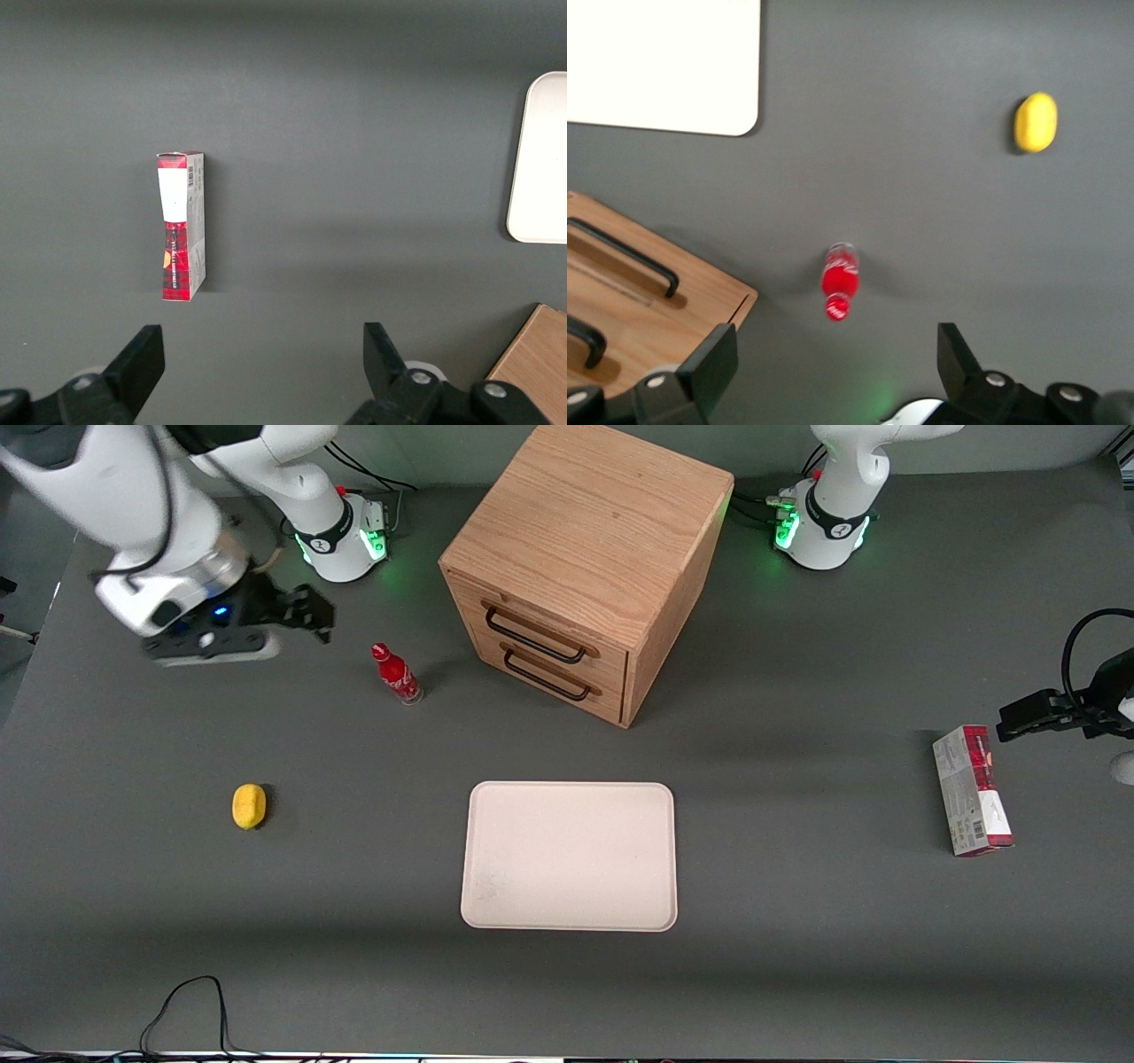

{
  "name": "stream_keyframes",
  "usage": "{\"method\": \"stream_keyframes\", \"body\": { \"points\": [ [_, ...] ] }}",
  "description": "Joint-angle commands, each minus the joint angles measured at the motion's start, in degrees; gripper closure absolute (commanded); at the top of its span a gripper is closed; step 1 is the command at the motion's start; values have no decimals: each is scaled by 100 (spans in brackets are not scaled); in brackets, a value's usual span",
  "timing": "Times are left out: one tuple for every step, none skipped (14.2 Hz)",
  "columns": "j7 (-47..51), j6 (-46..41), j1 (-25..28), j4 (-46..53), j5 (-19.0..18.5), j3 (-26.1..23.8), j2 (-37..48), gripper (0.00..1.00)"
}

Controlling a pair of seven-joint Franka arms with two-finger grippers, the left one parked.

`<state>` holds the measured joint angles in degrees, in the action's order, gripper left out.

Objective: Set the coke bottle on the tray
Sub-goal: 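Move the right gripper toward the red Coca-Cola bottle beside the cabinet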

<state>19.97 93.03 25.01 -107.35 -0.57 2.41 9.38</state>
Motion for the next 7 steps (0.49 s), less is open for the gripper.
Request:
{"method": "stream_keyframes", "body": {
  "points": [
    [280, 653, 268, -1426, 30, 75, 1089, 0],
    [245, 724, 268, -1716, 30, 92, 1327, 0],
    [244, 734, 276, -1910, 30, 84, 1486, 0],
    [244, 708, 277, -2008, 21, 84, 1583, 0],
    [218, 681, 277, -2087, 21, 84, 1654, 0],
    [218, 655, 303, -2149, 21, 75, 1698, 0],
    [244, 594, 468, -2193, 30, 66, 1707, 0]
  ]
}}
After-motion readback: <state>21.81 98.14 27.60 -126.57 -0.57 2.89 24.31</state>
